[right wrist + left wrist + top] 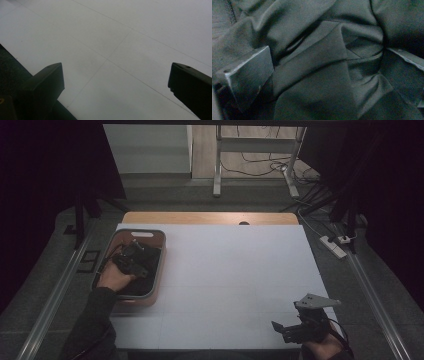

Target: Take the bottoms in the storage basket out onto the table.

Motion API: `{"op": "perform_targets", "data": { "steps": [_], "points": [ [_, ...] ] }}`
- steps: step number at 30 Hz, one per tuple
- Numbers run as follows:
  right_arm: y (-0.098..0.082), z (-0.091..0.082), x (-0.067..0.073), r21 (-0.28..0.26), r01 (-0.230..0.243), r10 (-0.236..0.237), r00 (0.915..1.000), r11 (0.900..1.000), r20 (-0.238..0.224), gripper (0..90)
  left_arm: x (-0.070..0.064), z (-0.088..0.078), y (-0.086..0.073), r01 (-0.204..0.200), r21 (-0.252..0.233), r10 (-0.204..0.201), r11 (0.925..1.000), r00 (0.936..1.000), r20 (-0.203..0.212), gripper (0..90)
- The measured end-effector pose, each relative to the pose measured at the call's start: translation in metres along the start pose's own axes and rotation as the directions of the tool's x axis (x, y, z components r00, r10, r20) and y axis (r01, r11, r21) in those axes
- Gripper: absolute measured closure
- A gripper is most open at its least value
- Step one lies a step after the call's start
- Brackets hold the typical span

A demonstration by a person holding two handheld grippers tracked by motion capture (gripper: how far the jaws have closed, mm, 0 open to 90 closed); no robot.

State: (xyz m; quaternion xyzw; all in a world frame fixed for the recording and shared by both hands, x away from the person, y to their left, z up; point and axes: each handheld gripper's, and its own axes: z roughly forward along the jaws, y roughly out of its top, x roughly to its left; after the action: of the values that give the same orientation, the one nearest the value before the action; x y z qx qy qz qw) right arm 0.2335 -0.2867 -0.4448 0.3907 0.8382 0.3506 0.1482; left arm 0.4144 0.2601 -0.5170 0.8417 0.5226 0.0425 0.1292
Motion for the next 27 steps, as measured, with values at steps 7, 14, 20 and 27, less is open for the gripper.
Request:
{"op": "perform_targets", "data": {
  "steps": [7, 14, 20, 27],
  "points": [
    [0.000, 0.000, 0.000, 0.005, 0.006, -0.006, 1.0000, 1.000, 0.001, 0.4, 0.003, 0.000, 0.000, 0.011, 0.000, -0.011, 0.9999, 0.9999, 0.004, 2.1],
    [0.000, 0.001, 0.001, 0.004, 0.009, -0.009, 1.0000, 1.000, 0.001, 0.4, 0.005, -0.010, 0.000, 0.055, -0.005, -0.055, 0.9985, 0.9984, -0.014, 36.1],
    [0.000, 0.001, 0.001, 0.001, 0.012, -0.012, 0.9999, 1.000, 0.001, 0.4, 0.007, -0.012, -0.004, 0.015, -0.056, -0.016, 0.9983, 0.9998, -0.015, 66.6],
    [0.000, 0.000, 0.001, -0.001, 0.015, -0.015, 0.9999, 1.000, -0.001, 0.4, 0.009, -0.017, -0.003, 0.073, -0.051, -0.072, 0.9960, 0.9973, 0.013, 70.9]
  ]
}}
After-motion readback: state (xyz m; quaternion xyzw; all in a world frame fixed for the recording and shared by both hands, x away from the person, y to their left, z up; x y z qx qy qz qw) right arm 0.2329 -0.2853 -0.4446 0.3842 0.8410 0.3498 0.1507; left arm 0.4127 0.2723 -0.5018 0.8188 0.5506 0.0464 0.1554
